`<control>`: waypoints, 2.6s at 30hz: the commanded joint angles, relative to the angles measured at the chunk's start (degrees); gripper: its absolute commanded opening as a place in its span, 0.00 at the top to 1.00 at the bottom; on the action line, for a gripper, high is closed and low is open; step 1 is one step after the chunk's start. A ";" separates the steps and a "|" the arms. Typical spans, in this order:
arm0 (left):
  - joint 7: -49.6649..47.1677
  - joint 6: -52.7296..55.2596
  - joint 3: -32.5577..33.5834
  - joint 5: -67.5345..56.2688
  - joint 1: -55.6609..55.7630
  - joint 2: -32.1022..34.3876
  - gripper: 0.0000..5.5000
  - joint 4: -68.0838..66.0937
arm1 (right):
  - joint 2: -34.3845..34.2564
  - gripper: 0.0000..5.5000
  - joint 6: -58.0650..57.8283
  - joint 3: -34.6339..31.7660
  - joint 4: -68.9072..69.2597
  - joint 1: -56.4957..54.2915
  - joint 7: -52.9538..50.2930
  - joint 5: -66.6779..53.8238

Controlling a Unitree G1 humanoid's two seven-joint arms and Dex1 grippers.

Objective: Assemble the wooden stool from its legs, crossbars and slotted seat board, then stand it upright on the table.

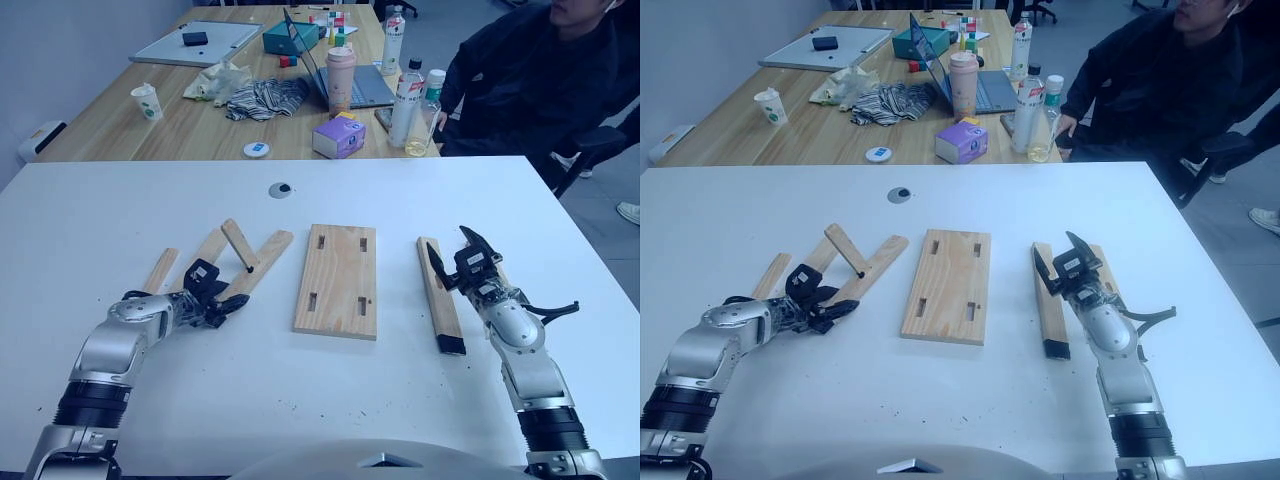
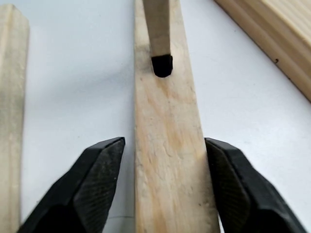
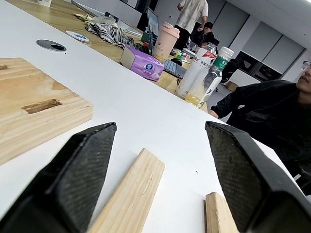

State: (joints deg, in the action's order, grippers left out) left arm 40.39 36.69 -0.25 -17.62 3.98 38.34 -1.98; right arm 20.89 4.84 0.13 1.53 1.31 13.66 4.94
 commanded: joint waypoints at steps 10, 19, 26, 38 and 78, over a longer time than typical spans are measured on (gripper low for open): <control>-2.10 -3.36 1.68 -0.23 5.96 -6.45 0.63 -1.16 | 0.77 0.38 -0.14 -2.26 -1.94 -4.79 0.54 -1.48; -1.20 11.88 10.52 -20.68 30.37 -14.43 0.63 -2.27 | -2.74 0.31 -35.56 -16.71 3.51 -21.19 10.62 -53.82; -2.23 31.77 12.28 -38.51 28.36 -20.62 0.63 2.69 | -5.03 0.11 -54.76 -15.75 4.81 -23.88 15.16 -80.40; -6.23 38.15 15.36 -48.80 28.85 -22.38 0.63 4.03 | -8.95 0.02 -56.45 -13.89 0.14 -24.84 5.70 -82.77; -8.28 41.16 15.03 -53.39 27.84 -20.35 0.63 -0.50 | -12.03 0.63 -59.32 -13.90 -2.87 -25.43 3.19 -89.69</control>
State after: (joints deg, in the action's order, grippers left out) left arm 31.99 78.63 14.70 -71.64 31.14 16.95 -2.08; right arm 9.28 -55.58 -12.98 -0.49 -23.34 18.11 -85.88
